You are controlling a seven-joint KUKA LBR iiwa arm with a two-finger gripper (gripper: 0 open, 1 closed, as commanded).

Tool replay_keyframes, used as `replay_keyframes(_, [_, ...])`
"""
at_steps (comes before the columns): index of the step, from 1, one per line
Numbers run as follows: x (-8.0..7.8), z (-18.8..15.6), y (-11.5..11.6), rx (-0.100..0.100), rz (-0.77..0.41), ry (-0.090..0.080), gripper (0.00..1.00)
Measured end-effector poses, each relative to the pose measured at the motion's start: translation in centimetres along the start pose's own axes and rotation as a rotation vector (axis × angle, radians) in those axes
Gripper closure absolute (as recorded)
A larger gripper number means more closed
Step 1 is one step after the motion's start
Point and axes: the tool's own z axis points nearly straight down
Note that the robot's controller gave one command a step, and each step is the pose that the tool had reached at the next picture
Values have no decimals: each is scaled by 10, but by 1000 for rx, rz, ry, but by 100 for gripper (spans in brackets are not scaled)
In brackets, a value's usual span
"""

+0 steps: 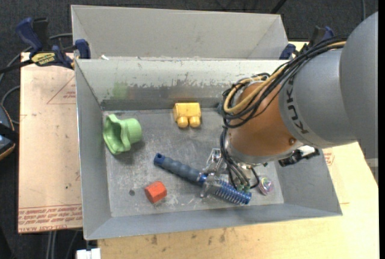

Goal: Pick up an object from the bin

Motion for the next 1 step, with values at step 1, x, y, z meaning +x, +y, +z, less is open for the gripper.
replay_keyframes(1, [-13, -135, 6, 0, -10, -3, 100])
